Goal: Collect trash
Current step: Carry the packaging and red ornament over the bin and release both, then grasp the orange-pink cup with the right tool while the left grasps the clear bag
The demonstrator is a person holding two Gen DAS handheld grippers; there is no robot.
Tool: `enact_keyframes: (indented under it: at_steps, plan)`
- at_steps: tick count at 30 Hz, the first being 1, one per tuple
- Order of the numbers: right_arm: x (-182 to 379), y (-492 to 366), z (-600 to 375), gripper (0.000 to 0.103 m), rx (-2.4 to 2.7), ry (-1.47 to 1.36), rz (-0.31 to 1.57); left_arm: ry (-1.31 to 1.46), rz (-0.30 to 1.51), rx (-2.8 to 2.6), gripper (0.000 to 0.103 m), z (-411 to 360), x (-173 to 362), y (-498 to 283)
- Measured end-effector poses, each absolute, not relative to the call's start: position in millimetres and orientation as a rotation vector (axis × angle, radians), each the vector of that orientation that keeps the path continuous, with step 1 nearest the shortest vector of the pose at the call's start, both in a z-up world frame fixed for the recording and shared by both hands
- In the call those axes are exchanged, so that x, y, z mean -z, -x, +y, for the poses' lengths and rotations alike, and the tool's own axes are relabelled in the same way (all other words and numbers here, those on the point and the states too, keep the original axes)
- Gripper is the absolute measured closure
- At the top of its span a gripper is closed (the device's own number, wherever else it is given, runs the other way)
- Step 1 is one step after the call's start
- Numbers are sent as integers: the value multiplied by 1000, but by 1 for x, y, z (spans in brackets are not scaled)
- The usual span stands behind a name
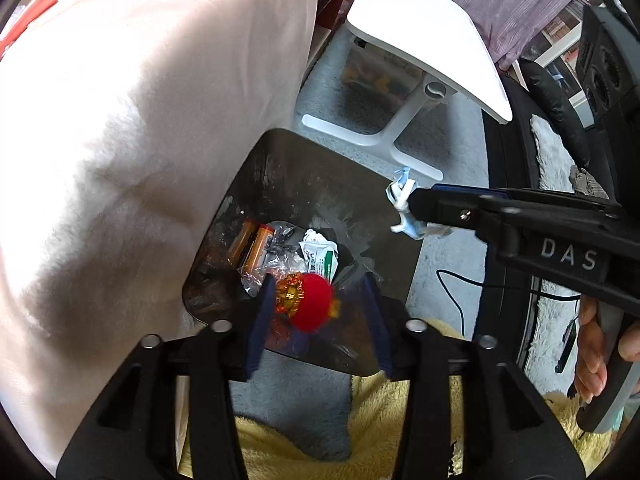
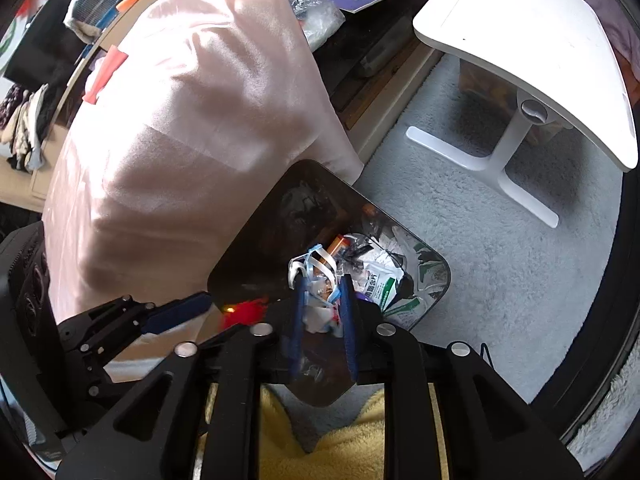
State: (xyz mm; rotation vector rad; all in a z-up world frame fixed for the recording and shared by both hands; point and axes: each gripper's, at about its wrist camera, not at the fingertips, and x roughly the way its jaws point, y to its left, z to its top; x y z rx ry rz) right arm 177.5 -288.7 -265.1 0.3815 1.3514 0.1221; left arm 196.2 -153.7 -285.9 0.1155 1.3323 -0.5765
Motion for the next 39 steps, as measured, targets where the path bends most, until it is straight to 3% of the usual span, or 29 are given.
enact_keyframes:
  at_steps: [1,5,12,15,24,35,38,39]
  plan:
    - [265,-178,-290,65,-122,-385,1349,-116,1330,577,55,-153,284,-196]
    - [258,-182,-293,59,-114,-386,1341,-115,1320,574,51,-149,276,-197]
    - [226,-196,-301,20,-117,-392,1283,-103,1234,557,29,-129,229,-203]
    - [202,-209,-298,12,-127,-375,1235,-68,1189,533,23,-112,204,-210]
    - [143,-273,-235,8,-263,-281,1119,7,1079,342,19,-32,151,-250]
    - [144,-362,-140,8,-394,-280,1136,43,1031,118,19,73,139,-305]
    - [151,-385,-113,12,-384,-273,1141,47,1026,83,19,96,138,-319]
    - [153,-393,-102,20,-376,-260,1142,47,1024,75,19,102,138,-324]
